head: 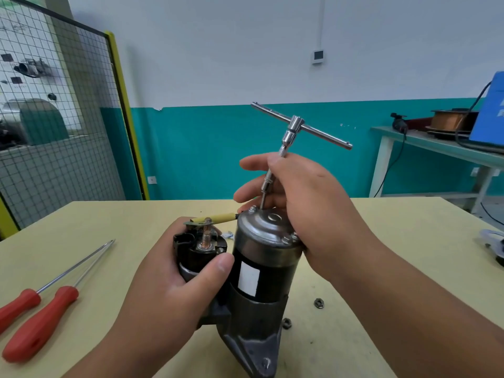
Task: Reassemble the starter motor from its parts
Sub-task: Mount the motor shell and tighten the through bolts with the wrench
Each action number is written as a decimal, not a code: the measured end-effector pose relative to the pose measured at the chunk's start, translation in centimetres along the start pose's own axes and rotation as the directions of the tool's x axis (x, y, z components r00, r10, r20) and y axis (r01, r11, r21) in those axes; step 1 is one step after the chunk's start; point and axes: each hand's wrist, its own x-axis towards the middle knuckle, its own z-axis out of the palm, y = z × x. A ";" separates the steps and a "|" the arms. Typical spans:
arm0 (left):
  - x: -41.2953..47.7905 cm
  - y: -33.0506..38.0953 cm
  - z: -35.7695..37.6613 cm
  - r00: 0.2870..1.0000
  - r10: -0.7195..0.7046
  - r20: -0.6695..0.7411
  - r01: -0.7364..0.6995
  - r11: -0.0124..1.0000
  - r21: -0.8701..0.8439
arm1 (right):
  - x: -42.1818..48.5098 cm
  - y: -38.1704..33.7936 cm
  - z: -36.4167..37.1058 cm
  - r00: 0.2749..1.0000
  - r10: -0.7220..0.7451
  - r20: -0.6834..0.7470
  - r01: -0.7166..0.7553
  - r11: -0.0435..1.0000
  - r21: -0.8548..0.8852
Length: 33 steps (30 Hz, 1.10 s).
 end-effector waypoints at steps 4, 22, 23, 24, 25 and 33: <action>0.1 -0.1 -0.1 1.000 0.005 -0.005 -0.005 1.000 -0.021 | 0.0 -0.1 0.1 0.999 -0.034 0.024 0.035 0.998 -0.060; 0.2 0.4 0.0 0.999 -0.028 -0.028 0.028 0.999 0.017 | -0.3 -0.3 0.4 1.000 0.010 -0.002 -0.010 0.999 -0.031; 0.2 0.4 0.0 0.999 -0.030 -0.028 0.030 0.999 0.016 | -0.3 -0.3 0.4 1.000 0.017 -0.001 -0.017 0.999 -0.027; 0.3 0.4 0.0 0.999 -0.031 -0.029 0.032 0.999 0.015 | -0.3 -0.2 0.4 1.000 0.027 0.001 -0.027 0.999 -0.022; 0.3 0.3 -0.1 0.999 -0.032 -0.030 0.032 0.999 0.012 | -0.3 -0.2 0.4 0.999 0.038 0.005 -0.038 0.999 -0.014; 0.3 0.2 0.0 0.999 -0.025 -0.033 0.025 1.000 0.014 | 0.1 -0.1 0.0 0.999 -0.023 -0.041 0.025 0.999 0.043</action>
